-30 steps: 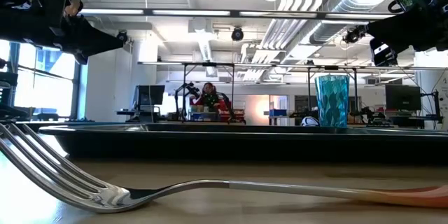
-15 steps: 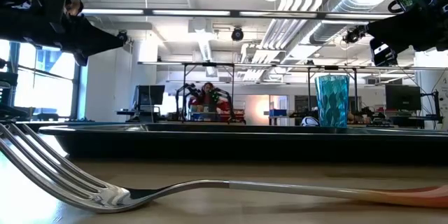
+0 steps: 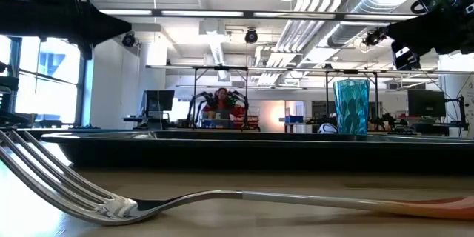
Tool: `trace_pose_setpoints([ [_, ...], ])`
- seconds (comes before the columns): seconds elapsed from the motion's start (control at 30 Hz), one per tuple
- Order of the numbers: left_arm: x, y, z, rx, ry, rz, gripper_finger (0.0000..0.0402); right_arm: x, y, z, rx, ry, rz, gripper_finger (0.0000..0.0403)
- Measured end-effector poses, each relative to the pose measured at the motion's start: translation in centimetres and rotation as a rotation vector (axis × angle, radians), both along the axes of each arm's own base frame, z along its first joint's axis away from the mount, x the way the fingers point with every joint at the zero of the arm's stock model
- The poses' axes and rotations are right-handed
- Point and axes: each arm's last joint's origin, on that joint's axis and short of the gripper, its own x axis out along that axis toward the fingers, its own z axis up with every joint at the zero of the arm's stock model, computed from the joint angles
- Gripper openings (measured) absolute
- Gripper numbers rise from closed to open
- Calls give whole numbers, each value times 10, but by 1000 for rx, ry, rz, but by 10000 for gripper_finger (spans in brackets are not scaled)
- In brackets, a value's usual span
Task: Pick and place plate/cup/fork/spoon on tray
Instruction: Put the blue plate on the black tray
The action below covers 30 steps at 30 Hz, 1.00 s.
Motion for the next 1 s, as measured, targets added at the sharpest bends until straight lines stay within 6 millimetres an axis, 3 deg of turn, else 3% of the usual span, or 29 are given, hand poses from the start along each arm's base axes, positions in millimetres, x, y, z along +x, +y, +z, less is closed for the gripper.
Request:
trace_pose_setpoints([
  [0.47,0,0,-1,22,23,4,3,0,-7,5,103,-51,-246,0],
  [0.73,1,0,-13,39,157,2,3,-1,-11,6,129,-73,-370,0],
  [1.0,3,-3,-16,34,178,-125,3,2,-13,0,171,-22,-474,0],
])
